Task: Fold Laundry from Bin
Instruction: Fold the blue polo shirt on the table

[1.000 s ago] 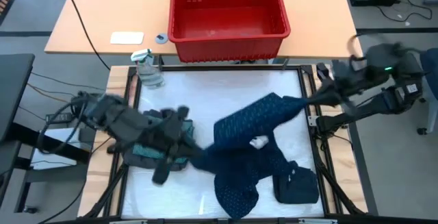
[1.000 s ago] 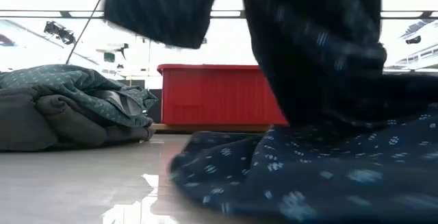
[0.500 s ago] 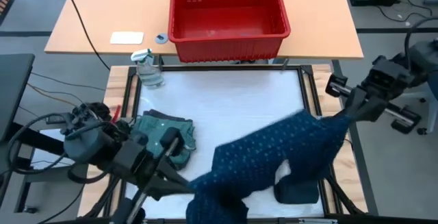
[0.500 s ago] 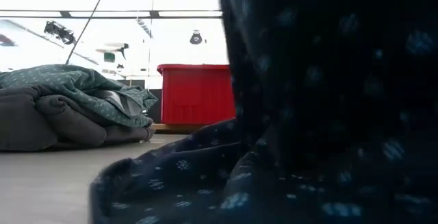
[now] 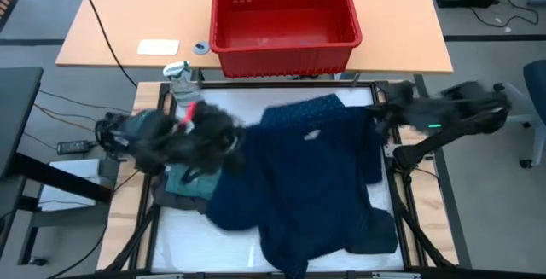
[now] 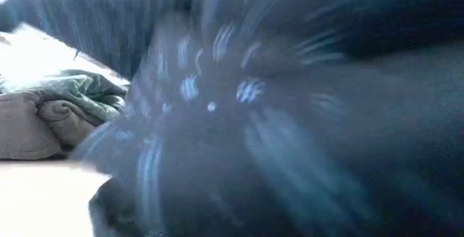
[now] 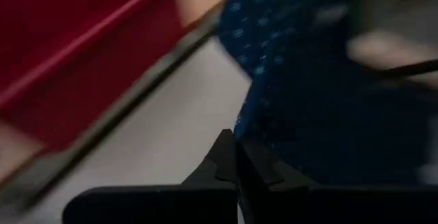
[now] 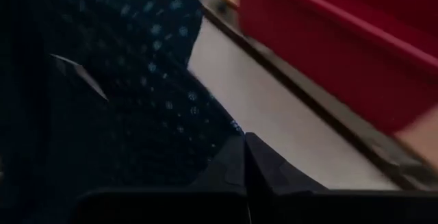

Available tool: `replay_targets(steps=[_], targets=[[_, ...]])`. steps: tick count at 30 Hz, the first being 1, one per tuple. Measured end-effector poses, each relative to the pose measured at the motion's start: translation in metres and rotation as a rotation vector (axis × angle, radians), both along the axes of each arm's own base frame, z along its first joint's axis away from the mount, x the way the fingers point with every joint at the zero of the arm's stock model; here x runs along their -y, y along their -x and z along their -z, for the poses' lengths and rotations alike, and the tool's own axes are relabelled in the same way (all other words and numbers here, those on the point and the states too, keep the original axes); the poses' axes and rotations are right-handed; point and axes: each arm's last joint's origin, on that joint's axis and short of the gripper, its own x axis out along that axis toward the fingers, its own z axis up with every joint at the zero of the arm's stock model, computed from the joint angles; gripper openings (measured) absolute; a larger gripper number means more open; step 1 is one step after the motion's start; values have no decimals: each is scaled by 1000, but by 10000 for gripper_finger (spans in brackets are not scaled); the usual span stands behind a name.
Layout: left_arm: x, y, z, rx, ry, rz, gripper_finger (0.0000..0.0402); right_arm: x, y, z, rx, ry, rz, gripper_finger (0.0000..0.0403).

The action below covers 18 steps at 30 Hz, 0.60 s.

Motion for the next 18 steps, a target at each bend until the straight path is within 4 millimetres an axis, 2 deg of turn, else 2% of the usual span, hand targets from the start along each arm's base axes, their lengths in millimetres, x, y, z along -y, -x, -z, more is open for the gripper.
replay_targets(steps=[4,8,10,14,18], targets=[[-52,-27,37,-225,-61,-139,0,26,-33,48,-171,99,134,0],[-116,-49,75,-381,-15,-186,0,75,-71,105,-201,71,164,0],[-150,-57,100,-431,16,-206,0,103,-83,130,-183,60,196,0],[-217,-59,146,-431,31,-317,6,162,-88,174,-236,-8,333,0],[-273,-45,178,-387,52,-370,24,207,-90,208,-247,-125,373,9]])
